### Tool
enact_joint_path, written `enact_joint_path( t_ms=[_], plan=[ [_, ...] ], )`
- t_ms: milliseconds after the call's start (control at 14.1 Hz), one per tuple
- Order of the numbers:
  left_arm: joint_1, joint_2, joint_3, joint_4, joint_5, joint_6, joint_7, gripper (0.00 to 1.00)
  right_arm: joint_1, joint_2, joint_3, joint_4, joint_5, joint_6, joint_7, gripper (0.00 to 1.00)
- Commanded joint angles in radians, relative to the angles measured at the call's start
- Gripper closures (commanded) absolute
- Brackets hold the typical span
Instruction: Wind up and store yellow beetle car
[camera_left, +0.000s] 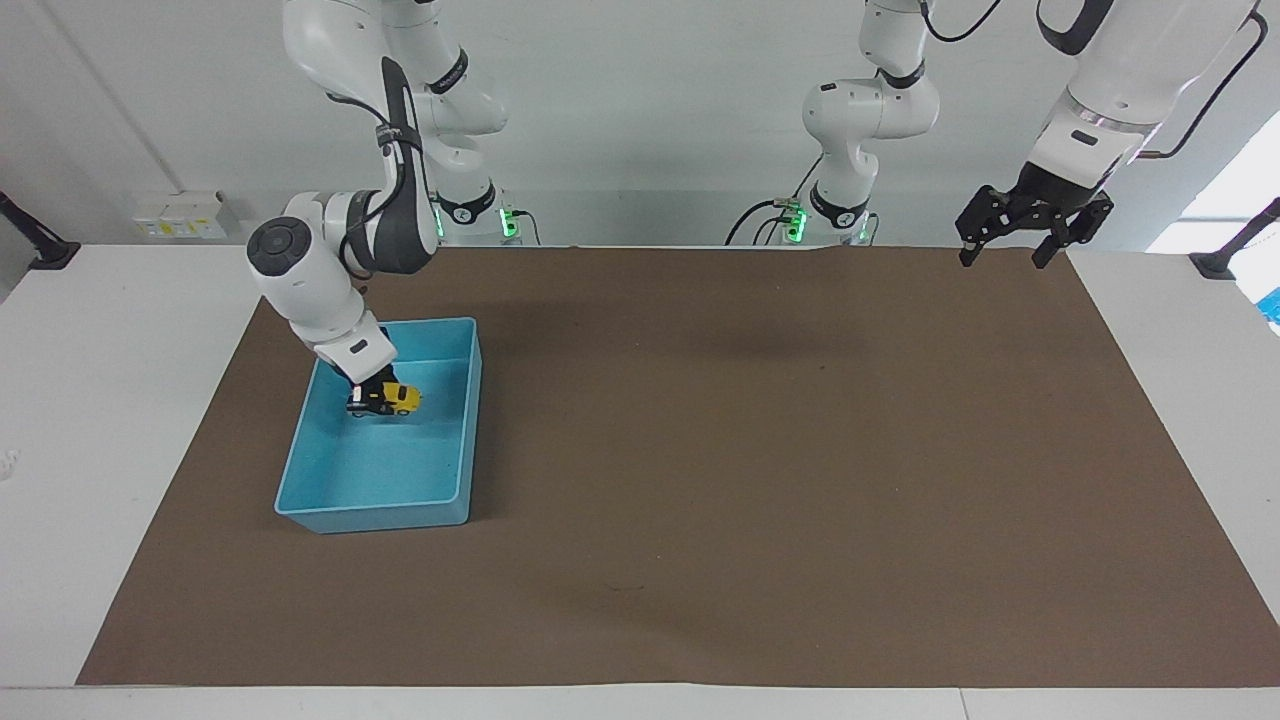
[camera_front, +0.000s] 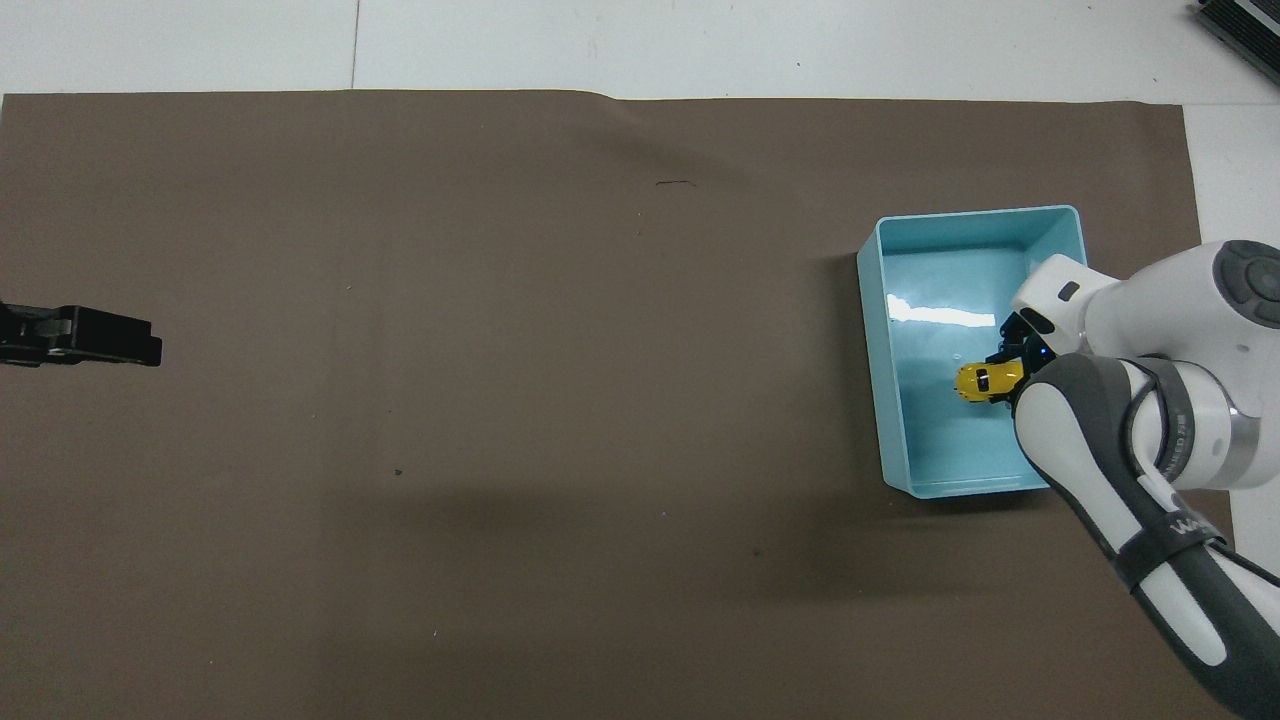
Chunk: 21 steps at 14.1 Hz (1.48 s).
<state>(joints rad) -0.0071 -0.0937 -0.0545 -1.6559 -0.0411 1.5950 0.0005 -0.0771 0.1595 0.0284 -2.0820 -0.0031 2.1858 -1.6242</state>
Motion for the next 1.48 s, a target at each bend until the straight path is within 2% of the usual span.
enact_joint_path(
  t_ms=[0,707,778,919,990,1131,1343,1414],
  plan=[
    [0.009,-0.008,-0.001,-0.004,-0.016,-0.012,0.006,0.0,-0.013,0.006,0.008,-0.013,-0.012,0.031,-0.032,1.0],
    [0.009,-0.008,-0.001,-0.004,-0.016,-0.012,0.006,0.0,-0.016,0.034,0.007,-0.052,-0.012,0.095,-0.037,1.0],
    [0.009,-0.008,-0.002,-0.004,-0.016,-0.012,0.006,0.0,-0.016,0.035,0.007,-0.052,-0.012,0.1,-0.037,0.99],
    [0.009,-0.008,-0.001,-0.004,-0.016,-0.012,0.006,0.0,-0.016,0.035,0.007,-0.058,-0.011,0.106,-0.037,0.91],
    [0.009,-0.008,-0.002,-0.004,-0.016,-0.012,0.006,0.0,-0.016,0.035,0.007,-0.056,-0.012,0.104,-0.037,0.83],
    [0.009,-0.008,-0.001,-0.004,-0.016,-0.012,0.006,0.0,-0.016,0.035,0.007,-0.058,-0.011,0.103,-0.037,0.56],
    [0.009,-0.008,-0.002,-0.004,-0.016,-0.012,0.006,0.0,-0.016,0.035,0.007,-0.056,-0.011,0.103,-0.031,0.26],
    [0.009,-0.008,-0.001,-0.004,-0.016,-0.012,0.006,0.0,-0.016,0.035,0.008,-0.056,-0.011,0.103,-0.029,0.2]
  ],
)
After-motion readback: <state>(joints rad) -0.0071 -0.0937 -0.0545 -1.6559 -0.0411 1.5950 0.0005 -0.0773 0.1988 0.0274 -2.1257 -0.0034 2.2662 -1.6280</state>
